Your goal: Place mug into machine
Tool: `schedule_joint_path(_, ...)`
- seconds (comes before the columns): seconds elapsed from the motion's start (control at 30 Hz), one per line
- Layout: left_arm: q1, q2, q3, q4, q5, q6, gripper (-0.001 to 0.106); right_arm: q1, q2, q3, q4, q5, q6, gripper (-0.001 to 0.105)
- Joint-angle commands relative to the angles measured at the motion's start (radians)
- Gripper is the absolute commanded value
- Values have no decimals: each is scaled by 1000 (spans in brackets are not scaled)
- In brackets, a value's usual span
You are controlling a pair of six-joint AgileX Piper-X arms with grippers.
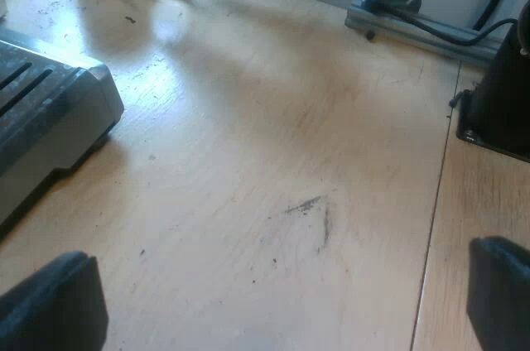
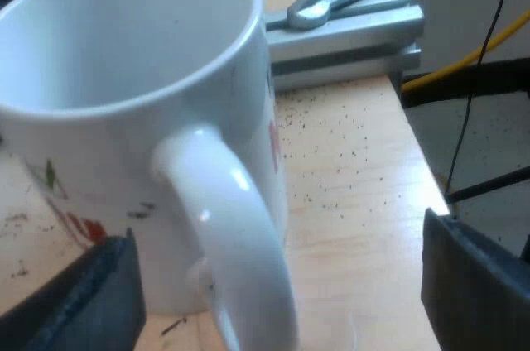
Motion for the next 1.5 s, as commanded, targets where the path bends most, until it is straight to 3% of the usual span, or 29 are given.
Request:
schedule_joint_path(0.03, -4, -2, -3, -11, 2, -14, 91, -4, 26, -29, -11, -15, -12, 71)
schedule_joint_path(0.33, -4, -2, -3, -11, 2, -14, 91, -4, 130, -119, 2, -60, -12, 71)
schedule_joint_path(0.6, -4, -2, -3, -11, 2, -14, 91, -4, 132, -128, 11, -126, -12, 71)
schedule_joint_path(0.7, -4, -2, -3, -11, 2, -14, 91, -4, 132, -128, 16, -129, -12, 57)
schedule_joint_path(0.77, -4, -2, -3, -11, 2, -14, 91, -4, 132, -128, 16, -136, -12, 38)
schedule_joint_path(0.8, -4, -2, -3, -11, 2, -14, 91, -4, 132, -128, 16, -137, -12, 35)
schedule_joint_path(0.93, -4, -2, -3, -11, 2, -14, 91, -4, 128, -128, 16, -184, -16, 2)
schedule_joint_path(1.17, -4, -2, -3, -11, 2, -14, 91, -2, 54, -128, 56, -216, -39, 0)
schedule_joint_path(1.37, -4, -2, -3, -31, 2, -14, 91, -2, -151, -123, 247, -212, -127, 0)
schedule_joint_path(1.5, -4, -2, -3, -56, -60, -14, 91, -2, -333, -116, 440, -208, -166, 0)
